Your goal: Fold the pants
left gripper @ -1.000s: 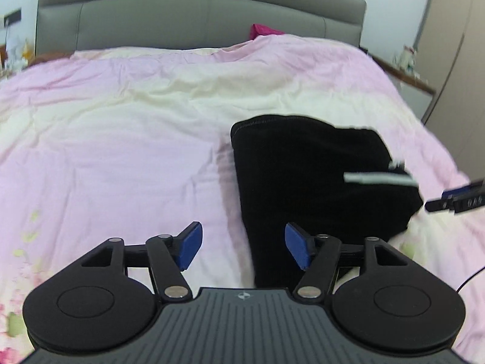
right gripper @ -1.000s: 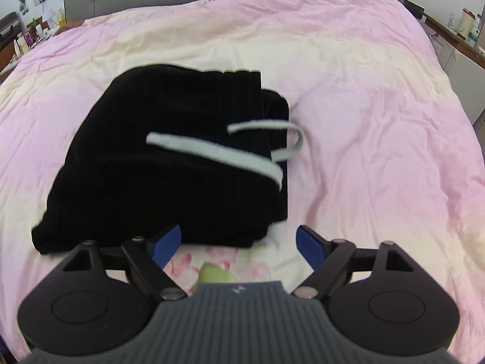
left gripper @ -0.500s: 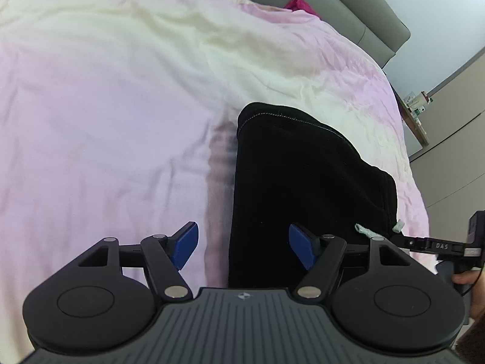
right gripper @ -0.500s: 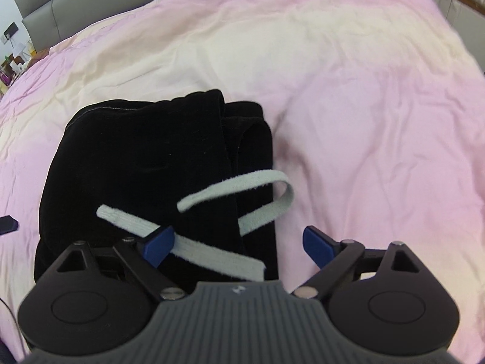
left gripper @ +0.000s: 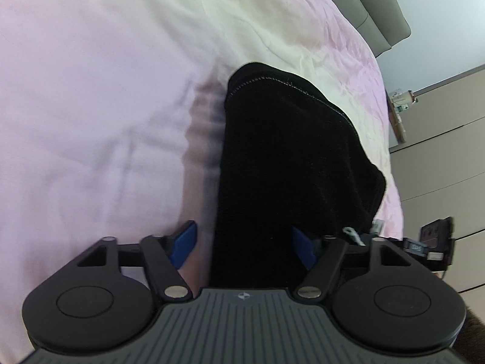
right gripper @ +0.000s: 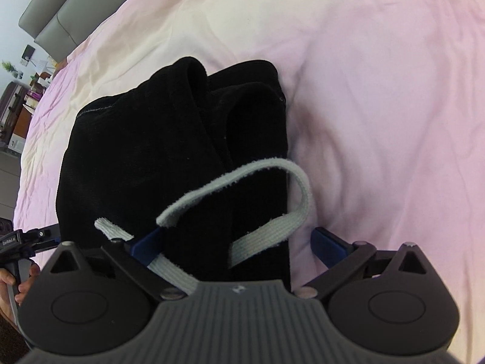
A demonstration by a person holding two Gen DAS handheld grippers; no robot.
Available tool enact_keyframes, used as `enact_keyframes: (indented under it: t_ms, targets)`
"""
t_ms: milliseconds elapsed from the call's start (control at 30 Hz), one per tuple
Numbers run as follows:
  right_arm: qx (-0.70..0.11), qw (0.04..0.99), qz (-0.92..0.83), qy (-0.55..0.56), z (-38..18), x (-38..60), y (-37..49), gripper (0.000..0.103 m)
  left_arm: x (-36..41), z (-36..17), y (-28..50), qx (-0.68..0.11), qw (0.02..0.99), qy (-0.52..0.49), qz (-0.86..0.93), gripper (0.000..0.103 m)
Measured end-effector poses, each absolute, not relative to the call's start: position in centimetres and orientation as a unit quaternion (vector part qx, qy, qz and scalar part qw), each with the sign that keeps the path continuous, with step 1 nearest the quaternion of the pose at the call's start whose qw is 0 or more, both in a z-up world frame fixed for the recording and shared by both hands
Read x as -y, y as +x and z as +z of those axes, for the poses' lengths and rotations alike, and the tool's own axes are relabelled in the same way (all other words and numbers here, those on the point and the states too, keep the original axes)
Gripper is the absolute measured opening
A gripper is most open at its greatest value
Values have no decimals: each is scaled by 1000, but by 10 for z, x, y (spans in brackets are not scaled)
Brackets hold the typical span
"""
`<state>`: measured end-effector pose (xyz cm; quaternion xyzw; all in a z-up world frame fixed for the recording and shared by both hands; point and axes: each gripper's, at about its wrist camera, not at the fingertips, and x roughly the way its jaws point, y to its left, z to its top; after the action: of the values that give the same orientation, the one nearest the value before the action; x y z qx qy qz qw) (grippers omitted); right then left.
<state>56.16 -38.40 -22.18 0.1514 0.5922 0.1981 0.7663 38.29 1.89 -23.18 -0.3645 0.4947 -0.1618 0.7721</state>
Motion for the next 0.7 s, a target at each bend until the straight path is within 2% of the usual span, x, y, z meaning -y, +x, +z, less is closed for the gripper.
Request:
enact_keyframes:
  t_ms: [100, 167, 233, 333, 533, 700]
  targets:
    - [-587, 768, 189, 169, -227, 381, 559, 96, -11, -232, 385, -498, 762, -381, -161, 52]
    - [-583, 773, 191, 161, -221, 377, 557, 83, -5, -225, 382, -495, 773, -364, -158, 46]
    - [-577, 780, 196, 143, -207, 371, 551, 64, -2, -218, 378, -493, 778, -359, -153, 41]
    - [-568, 787, 201, 131, -186, 368, 543, 47, -2, -207, 372, -489, 782, -358, -147, 34]
    - [-544, 813, 187, 97, -148, 350, 523, 36, -5, -170, 354, -466, 794, -360, -153, 21]
    - [-539, 807, 220, 97, -117, 335, 497, 28, -10, -148, 337, -467, 804, -342, -138, 19]
